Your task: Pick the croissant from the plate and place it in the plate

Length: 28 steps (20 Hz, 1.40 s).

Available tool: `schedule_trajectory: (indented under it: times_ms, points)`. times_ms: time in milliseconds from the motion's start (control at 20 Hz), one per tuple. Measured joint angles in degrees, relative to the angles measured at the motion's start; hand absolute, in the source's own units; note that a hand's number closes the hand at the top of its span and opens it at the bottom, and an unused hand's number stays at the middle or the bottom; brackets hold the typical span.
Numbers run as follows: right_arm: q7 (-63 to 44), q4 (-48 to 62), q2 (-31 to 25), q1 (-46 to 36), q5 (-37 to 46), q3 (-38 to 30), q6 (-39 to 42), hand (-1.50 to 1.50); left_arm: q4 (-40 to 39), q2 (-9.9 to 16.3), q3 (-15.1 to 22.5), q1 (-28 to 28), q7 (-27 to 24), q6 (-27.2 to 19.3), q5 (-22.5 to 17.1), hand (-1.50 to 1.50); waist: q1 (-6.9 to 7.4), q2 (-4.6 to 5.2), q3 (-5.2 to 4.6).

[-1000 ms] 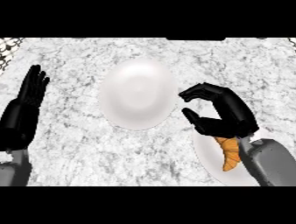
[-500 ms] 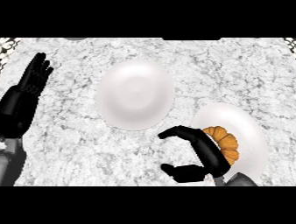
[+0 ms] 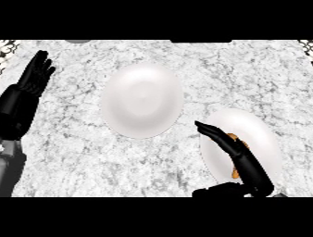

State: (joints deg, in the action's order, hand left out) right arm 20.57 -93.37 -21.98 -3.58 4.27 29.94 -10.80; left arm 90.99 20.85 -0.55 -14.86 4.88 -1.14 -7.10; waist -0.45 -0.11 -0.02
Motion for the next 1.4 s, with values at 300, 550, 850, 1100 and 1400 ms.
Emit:
schedule_trajectory:
  times_ms: [300,550,850,1100,1400]
  points:
    - [-16.37,-6.84,-11.67,-2.75,7.41,-1.61,3.97,-1.5,0.69,-0.2,0.07,-0.01,0.95,-0.02,0.21,0.0,-0.16,-0.27,-0.19]
    - [-30.88,-10.58,-20.42,-6.54,10.45,-0.74,13.82,-1.5,1.01,-0.25,0.19,0.27,0.9,0.37,0.32,0.0,0.23,-0.21,-0.26]
    - [-47.39,-14.19,-22.81,-11.62,9.16,2.57,27.24,-1.5,0.65,-0.57,-0.11,-0.22,0.9,0.69,0.39,0.0,0.71,-0.01,-0.18]
    - [-54.04,-12.38,-18.44,-14.03,11.75,3.52,32.95,-1.5,1.04,-1.34,-0.44,-0.85,1.81,0.91,1.15,0.0,0.69,0.08,-0.05]
    - [-54.19,-6.72,-14.16,-14.25,19.54,3.29,34.66,-1.5,-0.01,-1.47,-2.15,-0.68,0.63,2.76,1.23,0.0,0.64,0.13,0.01]
